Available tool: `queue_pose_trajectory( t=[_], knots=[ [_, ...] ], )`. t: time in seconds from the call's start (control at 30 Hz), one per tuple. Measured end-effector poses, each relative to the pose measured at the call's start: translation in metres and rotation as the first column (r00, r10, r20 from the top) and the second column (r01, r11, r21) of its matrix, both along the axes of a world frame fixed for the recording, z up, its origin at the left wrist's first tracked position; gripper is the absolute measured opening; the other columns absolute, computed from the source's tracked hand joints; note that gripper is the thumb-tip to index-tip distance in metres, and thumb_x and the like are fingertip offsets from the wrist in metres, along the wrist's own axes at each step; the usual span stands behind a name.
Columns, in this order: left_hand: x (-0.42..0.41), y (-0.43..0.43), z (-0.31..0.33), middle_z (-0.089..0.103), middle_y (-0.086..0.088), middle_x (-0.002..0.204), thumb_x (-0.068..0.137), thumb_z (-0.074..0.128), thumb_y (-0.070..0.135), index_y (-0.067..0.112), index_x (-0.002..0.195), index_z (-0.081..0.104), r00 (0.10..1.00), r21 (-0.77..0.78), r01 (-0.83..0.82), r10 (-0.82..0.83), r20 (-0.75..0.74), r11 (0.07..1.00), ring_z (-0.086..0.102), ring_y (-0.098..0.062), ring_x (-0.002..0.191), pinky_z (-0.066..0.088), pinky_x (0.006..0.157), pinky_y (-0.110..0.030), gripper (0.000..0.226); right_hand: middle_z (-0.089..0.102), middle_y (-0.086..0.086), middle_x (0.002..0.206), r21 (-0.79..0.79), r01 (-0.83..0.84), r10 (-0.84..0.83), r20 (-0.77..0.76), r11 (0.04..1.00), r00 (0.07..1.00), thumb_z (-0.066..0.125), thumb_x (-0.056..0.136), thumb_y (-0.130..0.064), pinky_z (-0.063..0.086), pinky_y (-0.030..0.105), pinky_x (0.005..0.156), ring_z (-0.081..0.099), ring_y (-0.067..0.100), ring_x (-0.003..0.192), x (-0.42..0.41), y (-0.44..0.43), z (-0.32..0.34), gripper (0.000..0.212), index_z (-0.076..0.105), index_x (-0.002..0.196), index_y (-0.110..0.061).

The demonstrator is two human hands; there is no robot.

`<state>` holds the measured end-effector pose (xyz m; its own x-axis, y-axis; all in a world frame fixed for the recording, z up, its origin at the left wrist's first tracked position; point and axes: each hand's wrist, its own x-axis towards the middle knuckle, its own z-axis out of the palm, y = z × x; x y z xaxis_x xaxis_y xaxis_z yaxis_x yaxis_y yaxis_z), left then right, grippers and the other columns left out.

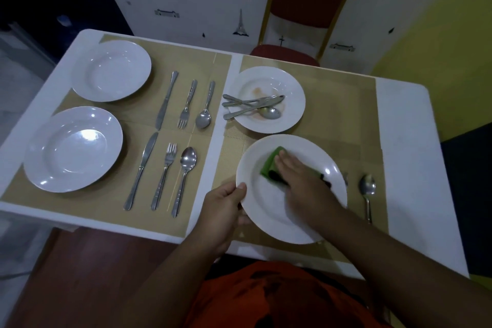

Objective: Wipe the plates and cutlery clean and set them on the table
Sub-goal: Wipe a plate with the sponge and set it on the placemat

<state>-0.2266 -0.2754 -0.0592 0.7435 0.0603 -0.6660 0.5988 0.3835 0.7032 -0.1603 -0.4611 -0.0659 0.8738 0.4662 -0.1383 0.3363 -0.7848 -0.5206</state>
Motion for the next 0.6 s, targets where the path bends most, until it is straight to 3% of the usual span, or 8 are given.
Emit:
queue_pose_trajectory(
  t=[0.07,0.23,0.33,0.4,0.47,0.6],
  knots=[
    [0.000,-0.003,0.000,0.077,-0.013,0.102,0.102,0.053,0.018,0.015,0.110,0.074,1.000,0.003,0.000,0.000,0.003,1.000,0.074,-0.030,0.093,0.062,0.073,-0.047,0.023,0.013,0.000,0.158,-0.007,0.076,-0.076,-0.012,0.997,0.997,0.039,0.088,0.004,-0.002,0.021,0.115,0.006,0.010,0.145,0.002,0.002,0.001,0.064,0.021,0.148,-0.012],
    [0.005,0.004,0.007,0.077,-0.013,0.098,0.103,0.052,0.018,0.016,0.105,0.077,0.997,0.071,0.018,-0.023,0.068,0.997,0.075,-0.029,0.090,0.061,0.070,-0.043,0.025,0.011,-0.012,0.154,0.018,-0.257,0.257,0.002,0.966,0.966,0.044,0.081,0.000,0.005,0.023,0.117,0.004,0.001,0.143,-0.005,0.004,0.008,0.072,0.024,0.148,-0.021],
    [0.009,0.003,0.013,0.077,-0.013,0.098,0.102,0.052,0.018,0.016,0.103,0.077,0.993,0.054,0.015,-0.021,0.113,0.998,0.075,-0.027,0.089,0.061,0.069,-0.045,0.025,0.016,-0.010,0.154,0.071,-0.036,0.028,0.108,0.997,0.994,0.043,0.086,0.006,0.009,0.028,0.119,0.007,0.005,0.144,0.016,0.002,0.012,0.067,0.027,0.146,-0.018],
    [0.011,0.000,0.016,0.077,-0.012,0.098,0.102,0.052,0.018,0.014,0.103,0.076,0.990,0.046,0.030,-0.036,0.135,0.998,0.074,-0.027,0.089,0.061,0.069,-0.046,0.024,0.013,-0.009,0.156,0.142,0.186,-0.194,0.045,0.972,0.980,0.039,0.089,0.007,0.005,0.027,0.118,0.003,0.002,0.143,0.025,0.006,0.017,0.065,0.024,0.147,-0.018],
    [0.012,-0.004,0.019,0.076,-0.011,0.099,0.102,0.052,0.018,0.014,0.107,0.075,0.985,0.068,0.058,-0.068,0.160,0.996,0.074,-0.028,0.090,0.062,0.069,-0.044,0.023,0.010,-0.006,0.157,0.162,0.295,-0.297,-0.009,0.942,0.955,0.036,0.088,0.008,0.002,0.023,0.116,-0.001,0.002,0.142,0.027,0.015,0.021,0.066,0.020,0.148,-0.015],
    [0.011,0.002,0.020,0.075,-0.015,0.096,0.102,0.052,0.015,0.013,0.102,0.076,0.970,0.117,0.108,-0.130,0.204,0.987,0.074,-0.030,0.086,0.061,0.067,-0.040,0.024,0.010,-0.008,0.156,0.268,0.121,-0.122,-0.013,0.956,0.992,0.043,0.093,-0.002,0.003,0.016,0.116,0.002,0.003,0.144,0.017,0.039,0.030,0.061,0.020,0.148,-0.015]
  ],
)
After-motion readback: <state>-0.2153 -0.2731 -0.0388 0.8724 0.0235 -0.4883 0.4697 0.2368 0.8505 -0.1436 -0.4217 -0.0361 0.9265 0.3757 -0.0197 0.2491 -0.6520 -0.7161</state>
